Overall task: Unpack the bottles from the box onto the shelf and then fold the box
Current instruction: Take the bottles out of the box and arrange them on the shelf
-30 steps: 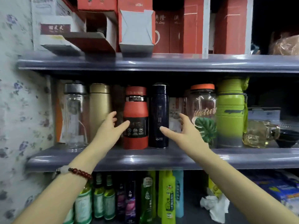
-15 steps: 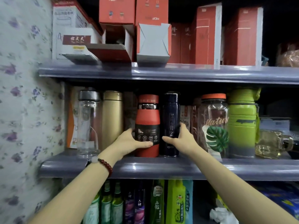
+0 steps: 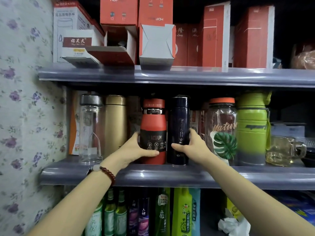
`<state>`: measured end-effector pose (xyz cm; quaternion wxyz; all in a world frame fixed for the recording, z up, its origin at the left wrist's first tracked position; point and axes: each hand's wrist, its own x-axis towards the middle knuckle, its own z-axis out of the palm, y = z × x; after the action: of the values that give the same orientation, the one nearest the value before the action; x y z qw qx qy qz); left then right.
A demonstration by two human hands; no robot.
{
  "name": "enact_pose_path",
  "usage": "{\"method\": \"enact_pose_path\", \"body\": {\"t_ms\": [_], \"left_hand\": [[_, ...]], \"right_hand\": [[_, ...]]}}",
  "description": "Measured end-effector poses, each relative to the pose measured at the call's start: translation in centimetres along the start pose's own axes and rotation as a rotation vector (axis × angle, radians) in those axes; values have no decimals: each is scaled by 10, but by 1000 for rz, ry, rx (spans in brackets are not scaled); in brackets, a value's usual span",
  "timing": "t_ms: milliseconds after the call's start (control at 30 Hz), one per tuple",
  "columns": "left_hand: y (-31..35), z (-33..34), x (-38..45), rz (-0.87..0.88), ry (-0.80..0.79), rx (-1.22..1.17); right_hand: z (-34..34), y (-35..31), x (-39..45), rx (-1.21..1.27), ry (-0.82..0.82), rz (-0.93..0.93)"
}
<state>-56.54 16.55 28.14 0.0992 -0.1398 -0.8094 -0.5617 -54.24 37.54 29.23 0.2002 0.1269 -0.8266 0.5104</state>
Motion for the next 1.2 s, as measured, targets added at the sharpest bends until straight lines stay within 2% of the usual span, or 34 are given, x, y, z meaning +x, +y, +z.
{"method": "enact_pose_path", "body": {"t_ms": [67,233,333,400,500,567,633,733,767,833,967,1000,1033,1200], "left_hand": [[-1,-3,1,-7,-11,-39],[9,-1,-4,-85,-245,-176],[10,-1,-6,-88,-254,-211],[12,0,-8,-37,-209,-123],[11,16,-12,108,-21,123],[10,23,-13,157,57,131],[11,17,-14,112,-10,41],[16,2,-14,-17,-237,-229],[18,0,-14,-18,-267,-226],[17,3,-11,36,-212,-82],[11,30,-12,106,183,228],[10,34,-13,116,251,287],[8,34,-12,118,250,296],[10,0,-13,-24,-117,-21]], "right_hand": [[-5,4,-4,1,-17,17],[-16,16,-5,52,-71,25],[-16,16,-7,59,-71,22],[-15,16,-10,63,-54,20],[-14,18,-12,85,-22,-15],[-13,20,-11,67,9,-51],[-12,22,-11,69,23,-66],[-15,22,-10,101,-18,-44],[-16,20,-10,111,-27,-33],[-15,16,-12,97,-25,-28],[-15,28,-7,80,-32,-67],[-14,28,-6,77,-32,-71],[-14,24,-8,74,-21,-66],[-16,25,-6,65,-28,-41]]}}
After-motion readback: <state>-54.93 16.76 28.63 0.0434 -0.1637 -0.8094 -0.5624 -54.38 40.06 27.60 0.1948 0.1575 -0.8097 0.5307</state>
